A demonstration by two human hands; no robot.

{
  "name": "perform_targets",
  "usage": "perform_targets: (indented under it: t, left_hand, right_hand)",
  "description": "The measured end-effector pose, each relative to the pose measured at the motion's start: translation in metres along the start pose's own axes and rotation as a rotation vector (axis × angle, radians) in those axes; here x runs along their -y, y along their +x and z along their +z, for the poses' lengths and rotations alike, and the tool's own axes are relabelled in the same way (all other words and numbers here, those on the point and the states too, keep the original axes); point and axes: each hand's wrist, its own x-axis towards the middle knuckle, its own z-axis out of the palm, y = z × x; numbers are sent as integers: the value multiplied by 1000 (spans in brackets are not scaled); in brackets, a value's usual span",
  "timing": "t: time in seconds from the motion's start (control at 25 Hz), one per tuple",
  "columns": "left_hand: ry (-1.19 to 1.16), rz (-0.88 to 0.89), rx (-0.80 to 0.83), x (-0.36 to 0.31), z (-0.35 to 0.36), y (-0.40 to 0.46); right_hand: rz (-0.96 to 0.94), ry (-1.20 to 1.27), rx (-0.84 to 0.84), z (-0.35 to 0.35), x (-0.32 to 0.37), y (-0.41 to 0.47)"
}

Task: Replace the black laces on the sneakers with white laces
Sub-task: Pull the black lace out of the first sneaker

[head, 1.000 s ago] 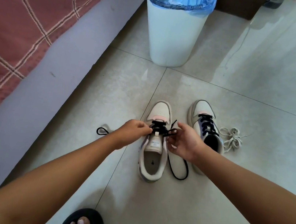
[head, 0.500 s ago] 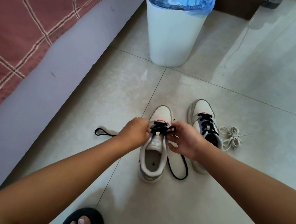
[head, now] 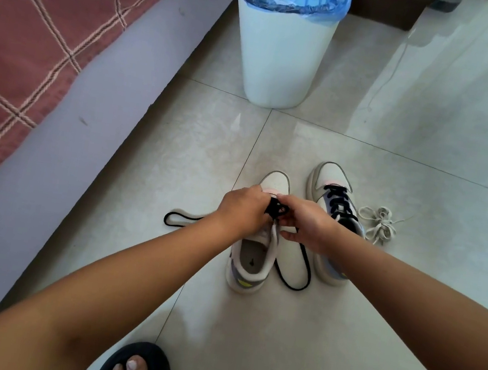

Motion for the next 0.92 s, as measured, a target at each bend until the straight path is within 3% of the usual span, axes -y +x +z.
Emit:
perform_targets:
  t: [0.08,0.28,0.48,0.52,0.6,0.68,0.72,0.76,0.8,0.84,0.92]
  left_hand:
    - [75,18,15,-2,-1,3]
    - [10,-97,72,11,-6,0]
    - [120,-138,107,11,0,-8]
    - [78,-198,145,10,0,-7]
    - [42,-273,206,8,-5,-6]
    - [85,-255,226,5,-8,-3]
    - [88,-236,227,4,-11,-4]
    - [60,-222,230,5,-13,-4]
    - [-5,-219,232,7,-13,-4]
    - [-93,-222,232,13,-13,-4]
    - [-290,-214,238,26,-11,-6]
  right_hand:
    - [-30,-47,30,-2,-1,-1]
    - [-74,-114,38,-6,-6,2]
    - [-170,-195,-140,12,-13,9]
    - [-248,-361,-185,13,-14,10]
    - [-487,-976,-239,10,-15,15]
    - [-984,-1561,-275,5,-14,21]
    - [-1218,-1692,-291,2,-14,24]
    - [-1323,-1728,-303,0,-14,25]
    - [-1309,-1688,-305,-1,-13,24]
    - [-1160,-1580,-302,-1,-12,24]
    - [-670,-1121,-358,2,-7,20]
